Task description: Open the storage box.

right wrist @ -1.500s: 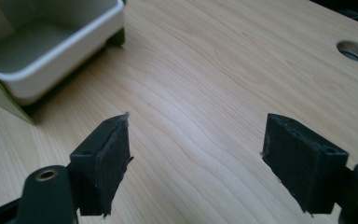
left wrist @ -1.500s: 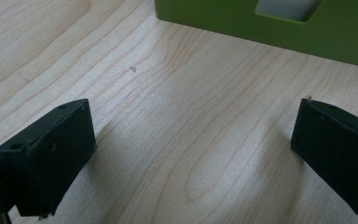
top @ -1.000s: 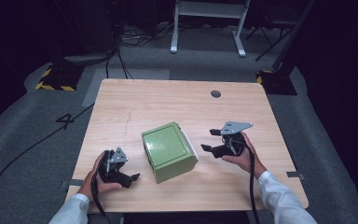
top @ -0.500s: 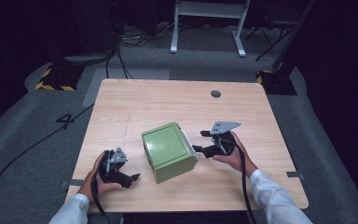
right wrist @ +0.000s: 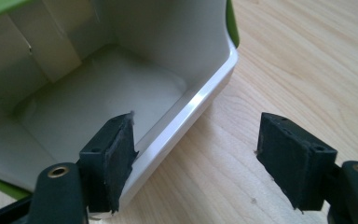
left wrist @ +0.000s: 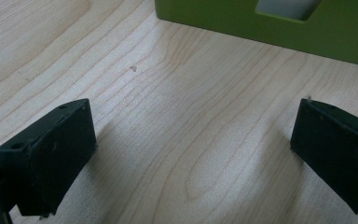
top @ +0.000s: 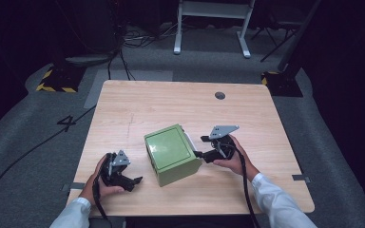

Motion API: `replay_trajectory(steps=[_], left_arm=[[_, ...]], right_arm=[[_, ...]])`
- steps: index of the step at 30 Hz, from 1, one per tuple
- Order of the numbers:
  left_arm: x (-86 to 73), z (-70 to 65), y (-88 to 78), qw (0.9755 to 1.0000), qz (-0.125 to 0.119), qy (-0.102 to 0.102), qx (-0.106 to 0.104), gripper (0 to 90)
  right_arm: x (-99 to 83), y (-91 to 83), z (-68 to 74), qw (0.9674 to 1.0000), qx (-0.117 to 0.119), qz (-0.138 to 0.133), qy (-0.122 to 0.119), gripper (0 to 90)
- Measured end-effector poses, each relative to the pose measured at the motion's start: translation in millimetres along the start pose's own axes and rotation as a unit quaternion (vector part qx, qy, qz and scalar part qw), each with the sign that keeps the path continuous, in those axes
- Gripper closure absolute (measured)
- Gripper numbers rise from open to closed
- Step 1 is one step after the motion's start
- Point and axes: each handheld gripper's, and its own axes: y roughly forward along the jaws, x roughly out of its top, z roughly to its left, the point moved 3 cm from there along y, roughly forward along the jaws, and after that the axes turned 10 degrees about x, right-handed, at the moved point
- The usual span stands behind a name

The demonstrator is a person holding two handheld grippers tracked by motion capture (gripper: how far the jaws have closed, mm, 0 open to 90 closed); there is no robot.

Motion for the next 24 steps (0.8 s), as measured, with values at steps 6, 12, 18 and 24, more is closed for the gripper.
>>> replay_trajectory(steps=[6,12,18,24], left_arm=[[0.0,-0.1,0.0,1.0,0.0,-0.001,0.0,0.3],[0.0,-0.2,0.0,1.0,0.0,-0.001,0.0,0.3],[0.0,-0.1,0.0,1.0,0.0,0.0,0.0,0.3],[0.0,-0.2,0.0,1.0,0.0,-0.001,0.0,0.3]], right_arm=[[-4.3,2.1,0.0,0.9999,0.005,0.01,-0.001,28.9],[-9.4,-3.8,-4.8,0.9999,0.003,0.009,0.008,33.2],[-17.3,-11.0,-10.3,0.9998,-0.005,0.015,0.013,39.2],[-26.4,-21.2,-20.0,0.9994,-0.016,0.019,0.023,44.8]])
